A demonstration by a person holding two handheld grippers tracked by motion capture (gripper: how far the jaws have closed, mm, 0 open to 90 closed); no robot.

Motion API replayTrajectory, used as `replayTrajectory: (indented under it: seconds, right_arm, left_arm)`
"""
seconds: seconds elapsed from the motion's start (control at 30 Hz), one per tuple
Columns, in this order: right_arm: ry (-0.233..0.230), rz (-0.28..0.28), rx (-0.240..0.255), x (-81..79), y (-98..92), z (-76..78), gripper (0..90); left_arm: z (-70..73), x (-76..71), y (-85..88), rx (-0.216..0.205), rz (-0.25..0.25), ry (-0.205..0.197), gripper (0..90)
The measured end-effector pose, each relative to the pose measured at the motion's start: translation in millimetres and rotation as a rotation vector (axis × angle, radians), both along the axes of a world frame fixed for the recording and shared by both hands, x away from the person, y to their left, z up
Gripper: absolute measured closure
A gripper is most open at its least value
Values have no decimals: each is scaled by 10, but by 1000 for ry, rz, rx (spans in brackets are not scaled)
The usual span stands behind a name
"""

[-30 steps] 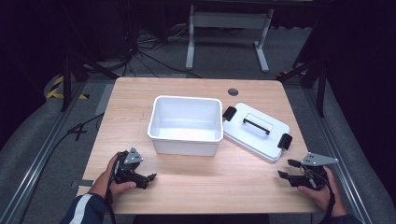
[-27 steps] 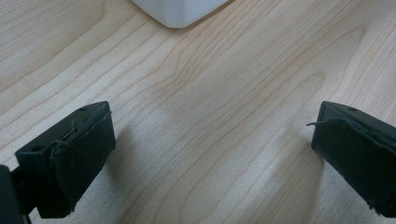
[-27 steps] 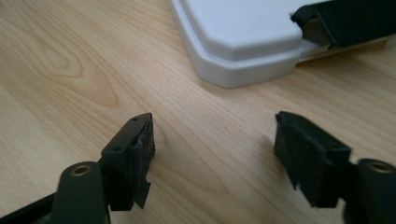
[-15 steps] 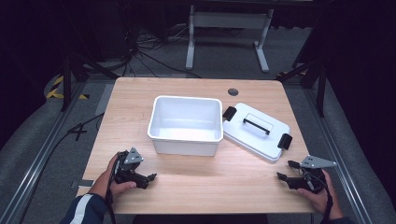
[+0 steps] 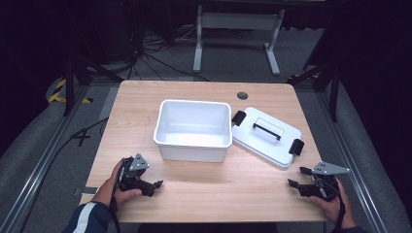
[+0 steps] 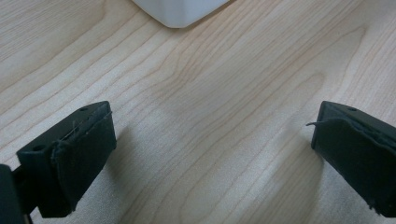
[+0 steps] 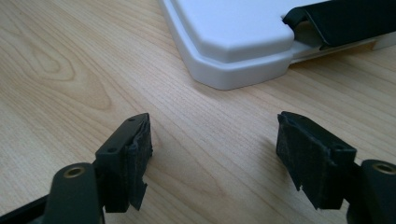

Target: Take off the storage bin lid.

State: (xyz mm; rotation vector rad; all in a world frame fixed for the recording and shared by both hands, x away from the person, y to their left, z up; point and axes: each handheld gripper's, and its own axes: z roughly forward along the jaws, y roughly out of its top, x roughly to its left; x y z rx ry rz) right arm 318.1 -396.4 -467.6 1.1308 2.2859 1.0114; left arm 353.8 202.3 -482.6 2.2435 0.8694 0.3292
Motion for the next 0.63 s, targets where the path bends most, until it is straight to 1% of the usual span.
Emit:
replayTrajectory:
  seconds: [0.43,0.63]
  right_arm:
    - [0,0,0,1,0,0,270]
    - [1,-5,0,1,2,-1,261]
  left_arm:
    - [-1,5,-2,-3,-2,4,2]
    - [6,8,-5,4,0,8,1]
